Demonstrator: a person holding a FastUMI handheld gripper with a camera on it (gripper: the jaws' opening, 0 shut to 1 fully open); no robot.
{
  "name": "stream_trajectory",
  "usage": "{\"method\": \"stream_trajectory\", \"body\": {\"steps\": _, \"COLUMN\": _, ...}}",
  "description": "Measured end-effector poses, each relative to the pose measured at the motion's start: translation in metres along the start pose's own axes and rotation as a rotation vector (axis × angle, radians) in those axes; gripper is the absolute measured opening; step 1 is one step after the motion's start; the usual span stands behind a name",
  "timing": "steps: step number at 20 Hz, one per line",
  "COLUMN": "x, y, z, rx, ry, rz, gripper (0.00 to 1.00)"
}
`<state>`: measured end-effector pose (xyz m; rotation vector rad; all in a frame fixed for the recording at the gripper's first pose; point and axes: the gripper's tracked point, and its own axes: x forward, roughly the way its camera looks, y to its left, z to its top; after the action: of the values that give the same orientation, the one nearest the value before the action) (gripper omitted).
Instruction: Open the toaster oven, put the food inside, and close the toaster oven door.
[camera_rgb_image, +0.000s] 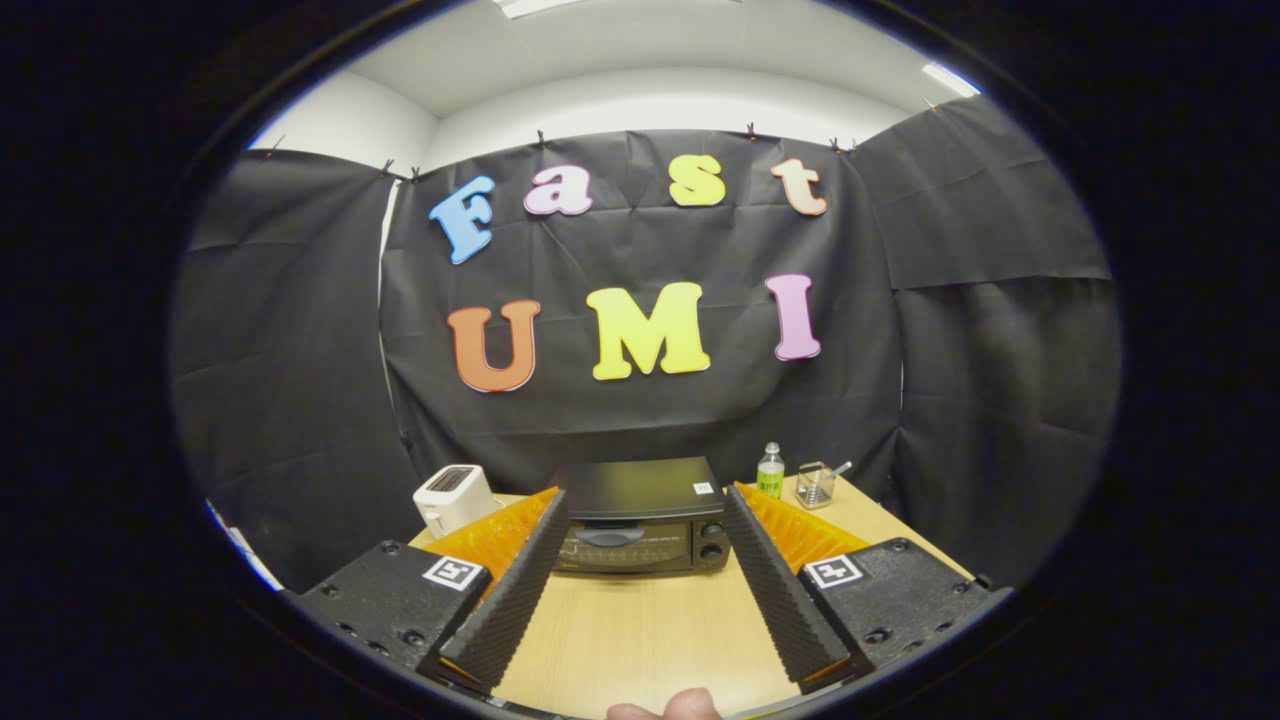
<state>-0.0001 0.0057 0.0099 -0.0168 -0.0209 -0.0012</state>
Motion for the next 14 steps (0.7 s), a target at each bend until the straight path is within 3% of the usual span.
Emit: {"method": "stream_trajectory", "body": {"steps": 14, "x": 0.041, "y": 0.007, "z": -0.024, "rx": -0.036, "ry": 0.053, "rz": -0.028, "gripper": 1.00}}
